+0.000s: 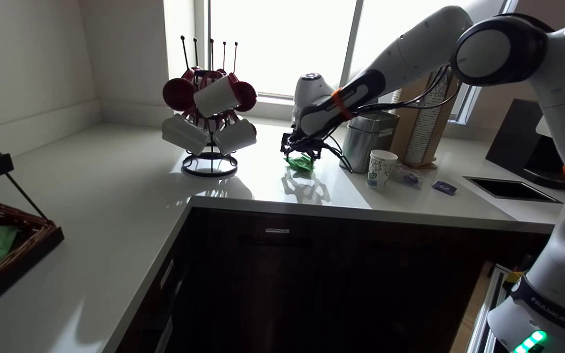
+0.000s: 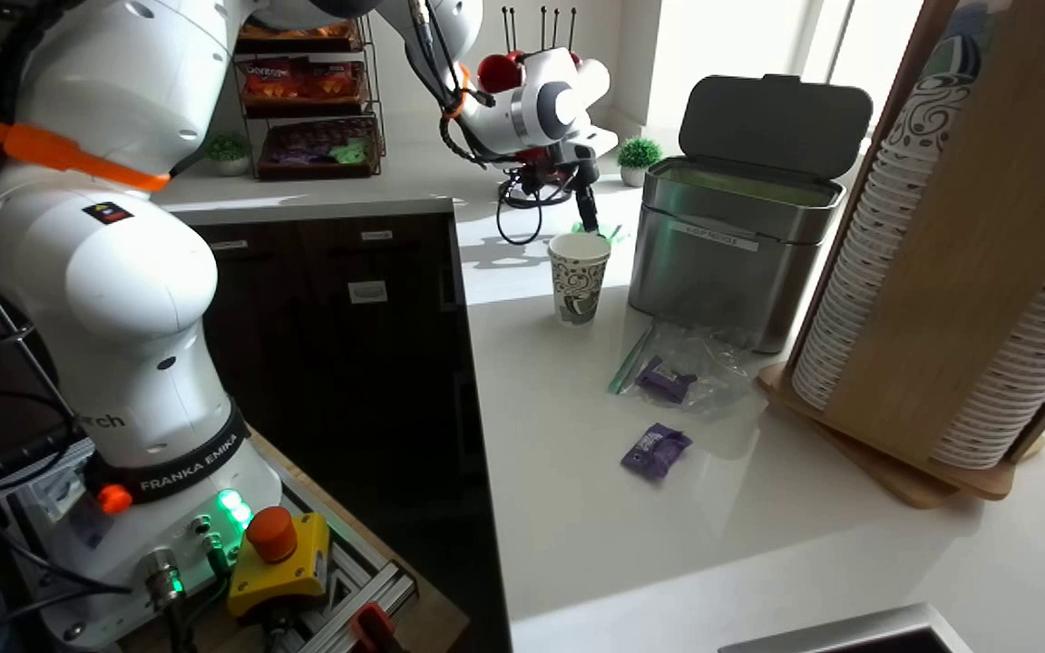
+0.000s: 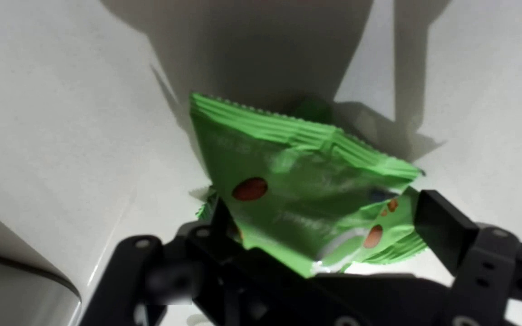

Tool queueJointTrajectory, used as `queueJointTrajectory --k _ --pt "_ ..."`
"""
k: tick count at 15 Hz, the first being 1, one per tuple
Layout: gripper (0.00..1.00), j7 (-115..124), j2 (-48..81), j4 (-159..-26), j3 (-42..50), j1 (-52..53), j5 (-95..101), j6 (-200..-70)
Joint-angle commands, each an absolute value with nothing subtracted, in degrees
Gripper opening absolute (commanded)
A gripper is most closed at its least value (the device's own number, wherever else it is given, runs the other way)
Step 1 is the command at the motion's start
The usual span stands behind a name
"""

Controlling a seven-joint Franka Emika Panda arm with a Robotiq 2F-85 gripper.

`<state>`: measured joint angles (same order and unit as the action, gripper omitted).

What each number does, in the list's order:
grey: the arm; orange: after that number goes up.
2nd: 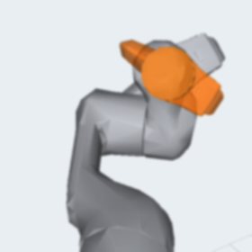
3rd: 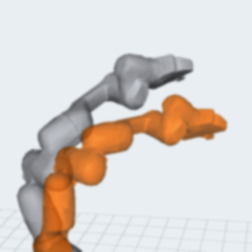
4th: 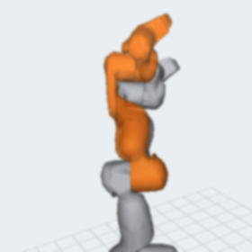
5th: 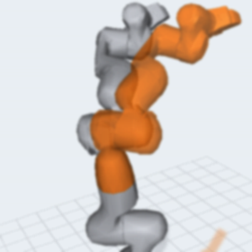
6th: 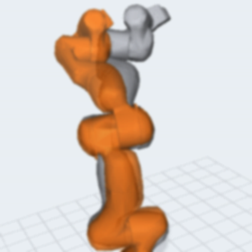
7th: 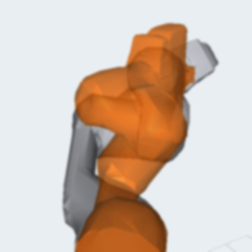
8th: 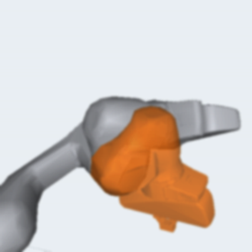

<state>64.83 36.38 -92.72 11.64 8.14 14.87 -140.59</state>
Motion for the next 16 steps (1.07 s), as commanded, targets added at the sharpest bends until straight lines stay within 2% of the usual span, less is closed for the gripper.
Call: queueJointTrajectory --k 1,2,3,4,10,14,16 --pt "1.00 66.75 39.50 -90.36 13.51 9.49 15.99 -141.69" --pt "1.00 66.56 39.95 -89.86 13.58 9.51 15.85 -141.67" --pt "0.75 65.91 40.23 -89.50 13.41 9.34 15.56 -141.49" --pt "0.74 65.31 40.22 -89.38 13.12 9.19 15.26 -141.19" --pt "0.28 60.43 39.23 -89.57 11.02 7.80 13.07 -139.98" --pt "0.04 57.76 38.69 -89.57 10.49 7.38 12.08 -138.85" --pt "0.00 56.65 38.34 -89.64 10.40 7.14 11.52 -137.96"
